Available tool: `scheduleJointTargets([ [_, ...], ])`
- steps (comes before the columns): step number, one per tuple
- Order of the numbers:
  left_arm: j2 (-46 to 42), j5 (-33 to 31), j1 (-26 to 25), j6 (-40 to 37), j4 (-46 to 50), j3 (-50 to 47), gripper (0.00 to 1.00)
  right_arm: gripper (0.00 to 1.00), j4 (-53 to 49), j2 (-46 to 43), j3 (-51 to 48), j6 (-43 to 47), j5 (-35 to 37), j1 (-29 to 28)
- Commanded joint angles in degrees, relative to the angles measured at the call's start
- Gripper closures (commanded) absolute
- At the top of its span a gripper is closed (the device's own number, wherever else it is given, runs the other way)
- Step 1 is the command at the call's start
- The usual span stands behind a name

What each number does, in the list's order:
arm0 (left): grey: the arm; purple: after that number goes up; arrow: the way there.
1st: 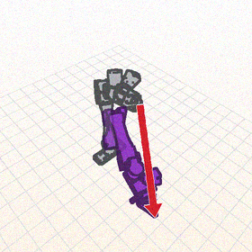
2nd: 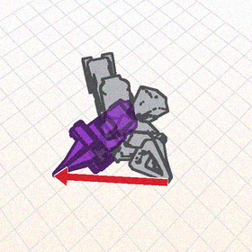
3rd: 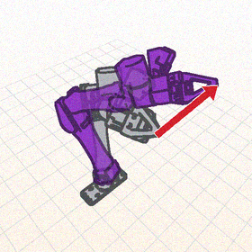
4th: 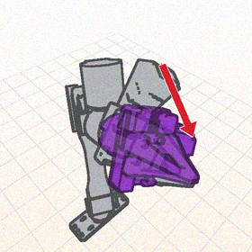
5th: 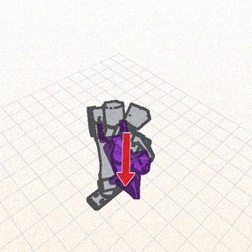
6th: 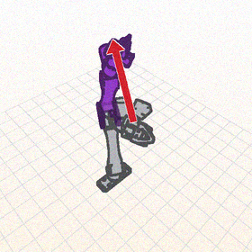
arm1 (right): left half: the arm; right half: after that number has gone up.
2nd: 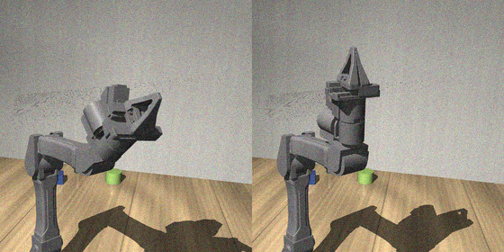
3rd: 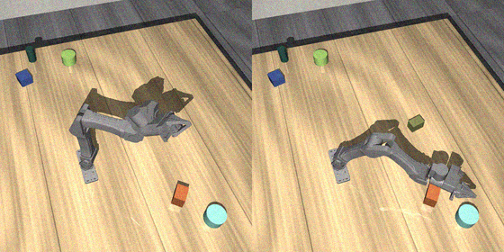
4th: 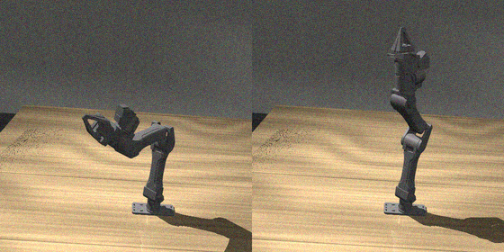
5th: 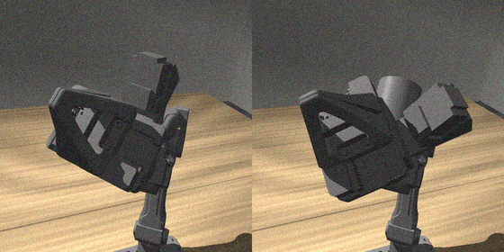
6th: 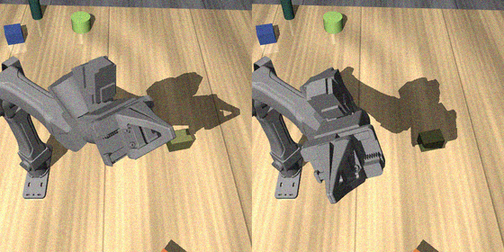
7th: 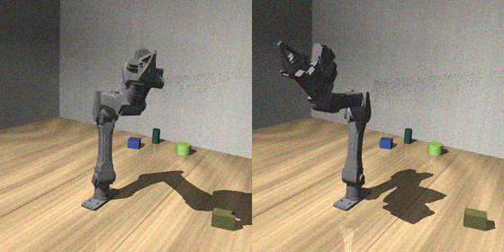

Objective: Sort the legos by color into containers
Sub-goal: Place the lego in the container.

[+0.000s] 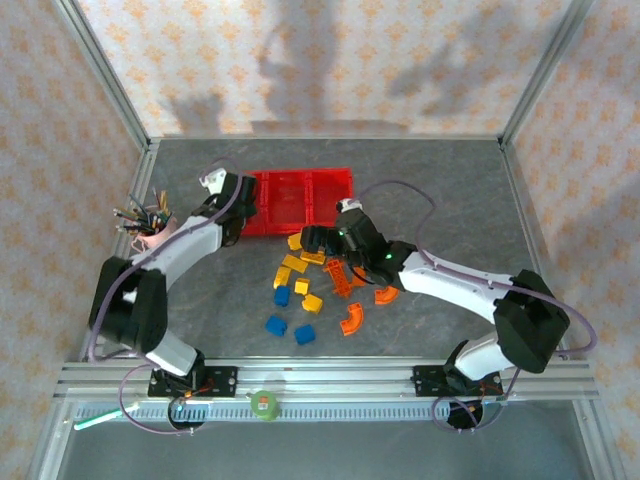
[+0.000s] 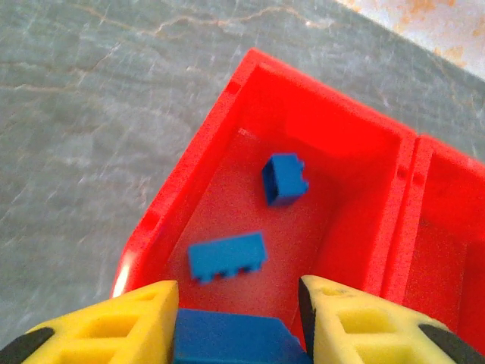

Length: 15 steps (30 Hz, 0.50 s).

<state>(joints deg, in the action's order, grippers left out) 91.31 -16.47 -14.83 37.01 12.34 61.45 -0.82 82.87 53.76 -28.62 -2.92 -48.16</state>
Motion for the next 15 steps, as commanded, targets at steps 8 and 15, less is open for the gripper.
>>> scheduleJointTargets([
  [8, 13.27, 0.73, 3.12, -6.13, -0.67, 14.47, 0.51, 0.00, 0.76, -0.59, 1.79, 2.46, 2.48, 1.17],
  [15, 13.24, 4.15, 3.34, -7.50, 4.48, 18.87, 0.40, 0.00, -0.57, -1.98, 2.98, 3.14, 2.52, 1.17],
])
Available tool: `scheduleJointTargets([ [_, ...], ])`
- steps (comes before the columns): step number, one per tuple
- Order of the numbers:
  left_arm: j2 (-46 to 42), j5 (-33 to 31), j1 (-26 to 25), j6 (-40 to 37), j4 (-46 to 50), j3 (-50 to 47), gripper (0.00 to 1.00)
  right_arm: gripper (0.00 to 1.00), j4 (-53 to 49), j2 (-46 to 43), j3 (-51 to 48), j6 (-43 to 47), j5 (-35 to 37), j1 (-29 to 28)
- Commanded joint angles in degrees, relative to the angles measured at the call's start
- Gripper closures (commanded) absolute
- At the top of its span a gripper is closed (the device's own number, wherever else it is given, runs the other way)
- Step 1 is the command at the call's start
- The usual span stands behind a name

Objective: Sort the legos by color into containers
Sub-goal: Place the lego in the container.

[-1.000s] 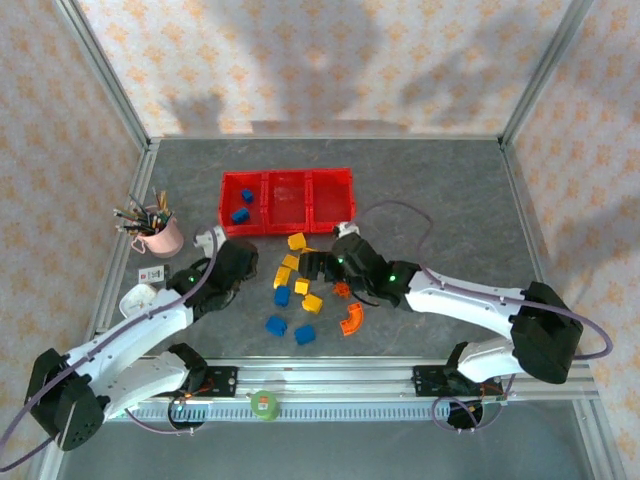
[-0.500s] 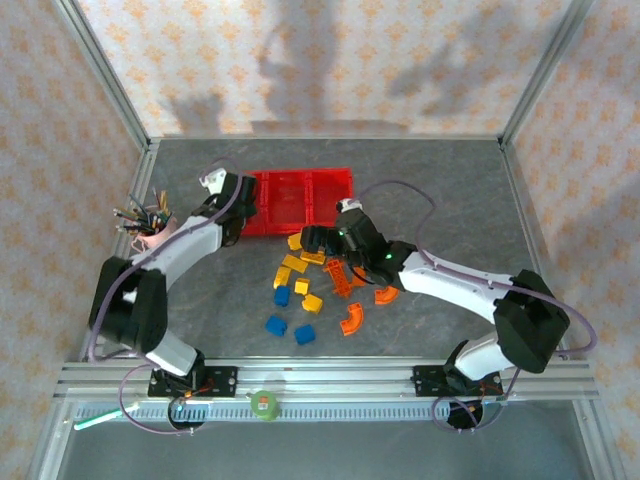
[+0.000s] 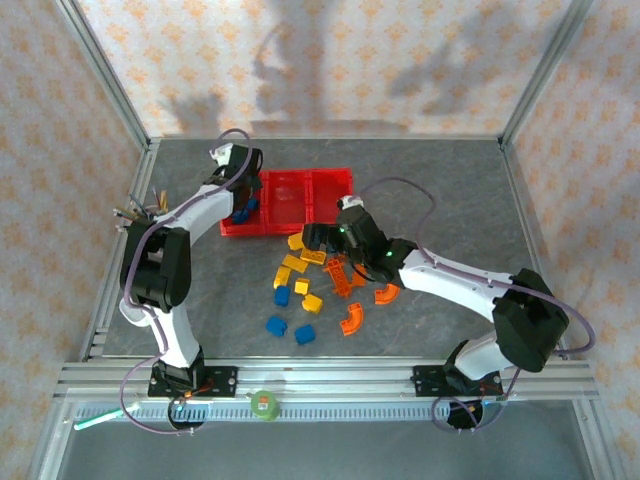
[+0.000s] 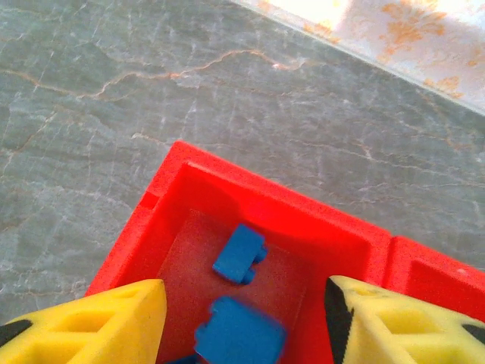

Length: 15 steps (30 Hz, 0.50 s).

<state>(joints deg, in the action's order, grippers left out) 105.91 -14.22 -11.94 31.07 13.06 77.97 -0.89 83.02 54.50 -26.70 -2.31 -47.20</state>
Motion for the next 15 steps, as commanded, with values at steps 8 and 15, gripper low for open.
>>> scheduleJointTargets([
  [8, -14.26, 12.55, -0.58, -0.31, 2.61, -9.98, 0.36, 0.00, -2.49, -5.08, -0.45, 0.14, -3.01, 0.20],
  [15, -28.08, 12.20, -7.57, 0.52, 3.71, -24.31, 0.30, 0.00, -4.20, -8.08, -5.61, -2.72, -7.57, 0.09],
])
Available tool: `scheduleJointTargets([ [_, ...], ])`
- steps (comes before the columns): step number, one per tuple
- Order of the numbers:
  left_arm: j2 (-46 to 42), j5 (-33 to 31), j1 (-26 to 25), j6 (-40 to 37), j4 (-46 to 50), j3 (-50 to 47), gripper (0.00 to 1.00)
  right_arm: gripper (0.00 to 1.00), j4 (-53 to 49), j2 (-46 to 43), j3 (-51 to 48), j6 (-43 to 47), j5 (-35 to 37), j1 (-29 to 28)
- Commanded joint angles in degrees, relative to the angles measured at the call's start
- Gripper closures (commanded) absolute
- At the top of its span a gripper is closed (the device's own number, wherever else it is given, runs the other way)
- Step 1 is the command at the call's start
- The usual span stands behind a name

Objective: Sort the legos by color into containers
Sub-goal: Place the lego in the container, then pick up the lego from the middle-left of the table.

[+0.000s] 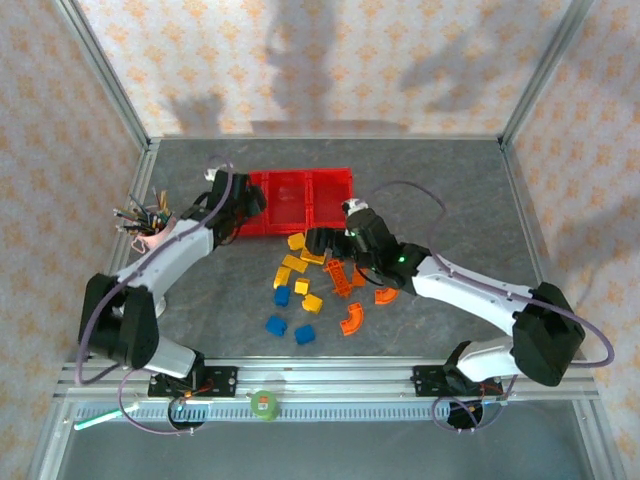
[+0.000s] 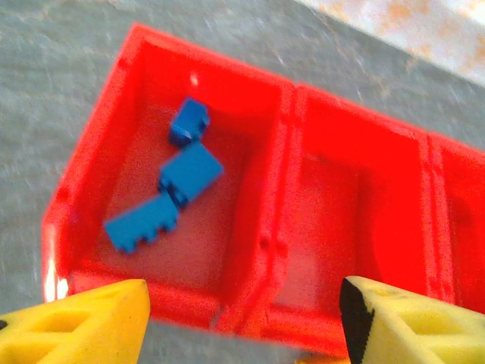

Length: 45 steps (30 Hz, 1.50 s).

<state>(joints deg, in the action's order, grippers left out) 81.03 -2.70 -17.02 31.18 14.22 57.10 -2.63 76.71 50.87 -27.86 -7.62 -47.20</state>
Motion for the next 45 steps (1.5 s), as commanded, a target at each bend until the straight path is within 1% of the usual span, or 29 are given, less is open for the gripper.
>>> scheduleJointTargets([
  [1, -5.03, 1.16, -3.73, 0.89, 2.57, -5.42, 0.30, 0.00, -2.50, -2.20, -2.91, -1.92, -2.89, 0.01],
  [4, -9.47, 3.73, -8.35, 2.09, 2.84, -10.23, 0.30, 0.00, -2.24, -3.76, -5.99, -2.64, -4.07, -0.68],
  [5, -10.53, 2.77, -9.78, 2.05, 3.51, -11.29, 0.29, 0.00, -2.37, -4.20, -6.74, -2.76, -4.11, -0.91],
  [6, -11.74, 1.54, -11.60, 4.59, 4.24, -12.49, 0.29, 0.00, -2.69, -4.74, -7.52, -2.95, -3.93, -1.17],
  [7, -12.70, 0.77, -13.17, 5.48, 4.56, -13.65, 0.29, 0.00, -3.00, -5.26, -8.32, -3.18, -3.72, -1.42],
  [9, -14.00, 1.03, -15.67, 7.41, 4.56, -15.94, 0.29, 0.00, -3.02, -6.09, -9.71, -3.68, -3.55, -2.03],
  [11, -14.27, 1.48, -18.29, 8.05, 5.06, -17.42, 0.27, 0.00, -3.21, -6.70, -10.91, -3.91, -3.35, -2.89],
  [14, -14.26, -0.28, -22.01, 9.68, 7.05, -18.45, 0.26, 0.00, -2.88, -7.61, -12.88, -4.74, -2.36, -4.22],
  [17, -13.59, -0.21, -24.88, 10.20, 7.05, -19.48, 0.23, 0.00, -1.36, -7.84, -14.90, -6.12, -2.37, -4.77],
  [18, -13.03, -0.60, -25.69, 10.46, 7.37, -19.71, 0.20, 0.00, -0.77, -7.83, -15.53, -6.45, -2.35, -4.99],
  [20, -11.82, -1.22, -26.52, 10.85, 7.71, -20.14, 0.17, 0.00, -0.05, -7.71, -16.19, -6.89, -2.31, -5.15],
  [26, -7.94, -2.46, -27.51, 11.01, 6.32, -21.52, 0.18, 0.00, 0.74, -6.92, -16.29, -6.70, -1.99, -5.22],
  [33, -3.68, -2.46, -28.35, 10.36, 3.05, -21.73, 0.27, 0.00, 1.67, -7.00, -16.86, -7.04, -1.66, -5.27],
  [38, -0.94, -3.81, -28.40, 10.26, 2.49, -21.13, 0.36, 0.00, 1.58, -6.84, -16.60, -7.04, -1.38, -5.27],
  [43, -0.09, -4.64, -28.42, 10.66, 1.69, -21.72, 0.44, 0.00, 1.58, -6.94, -16.59, -7.12, -1.27, -5.27],
  [45, -0.50, -4.62, -28.42, 10.83, 1.61, -21.99, 0.49, 0.00, 1.49, -6.97, -16.42, -7.04, -1.20, -5.25],
])
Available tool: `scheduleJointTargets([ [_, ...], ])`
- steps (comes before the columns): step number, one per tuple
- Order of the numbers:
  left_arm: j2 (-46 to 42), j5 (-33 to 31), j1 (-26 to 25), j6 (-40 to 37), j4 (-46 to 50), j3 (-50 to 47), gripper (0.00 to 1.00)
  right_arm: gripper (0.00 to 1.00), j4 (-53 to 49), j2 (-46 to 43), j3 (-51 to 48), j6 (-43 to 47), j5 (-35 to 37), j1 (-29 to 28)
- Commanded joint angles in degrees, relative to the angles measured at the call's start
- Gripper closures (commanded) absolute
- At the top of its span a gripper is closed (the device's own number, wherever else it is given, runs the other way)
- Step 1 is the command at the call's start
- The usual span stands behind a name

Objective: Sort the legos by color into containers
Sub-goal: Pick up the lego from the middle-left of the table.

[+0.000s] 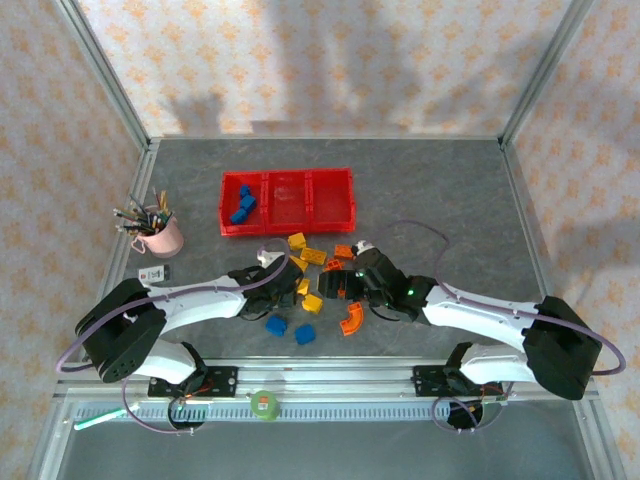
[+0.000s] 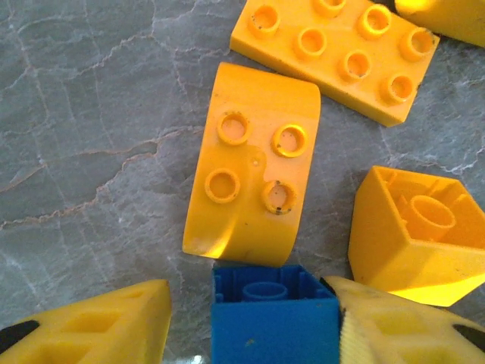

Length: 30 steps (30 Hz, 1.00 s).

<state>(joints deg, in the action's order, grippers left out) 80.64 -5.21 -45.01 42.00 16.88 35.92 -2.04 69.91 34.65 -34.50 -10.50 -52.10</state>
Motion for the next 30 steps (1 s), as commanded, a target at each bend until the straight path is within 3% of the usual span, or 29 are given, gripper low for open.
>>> scheduleJointTargets([
  [1, -0.42, -2.17, -0.42, 0.01, -1.19, -1.00, 0.51, 0.00, 0.90, -0.13, -0.11, -0.41, 1.64, -0.32],
  [8, -3.14, -2.49, -0.40, 0.79, -1.94, -2.71, 0.64, 0.00, 1.52, 0.30, 0.38, -0.44, 1.84, -0.33],
  [15, -7.53, -4.58, -0.43, 1.07, 1.35, -1.26, 0.66, 0.00, 2.04, -0.01, 1.99, -0.39, 1.18, -0.35],
  [18, -10.56, -7.26, -0.29, 0.74, 3.53, 0.12, 0.67, 0.00, 1.98, -0.22, 3.13, -0.11, 1.29, -0.28],
  [22, -13.01, -15.63, 0.38, 0.36, 9.11, 4.93, 0.67, 0.00, 0.69, 0.24, 5.64, 0.69, 2.88, 0.04],
  [30, -11.85, -16.81, 10.79, -5.76, 7.57, 13.58, 0.69, 0.00, 1.95, 3.22, 9.73, 0.55, 2.91, 3.52],
])
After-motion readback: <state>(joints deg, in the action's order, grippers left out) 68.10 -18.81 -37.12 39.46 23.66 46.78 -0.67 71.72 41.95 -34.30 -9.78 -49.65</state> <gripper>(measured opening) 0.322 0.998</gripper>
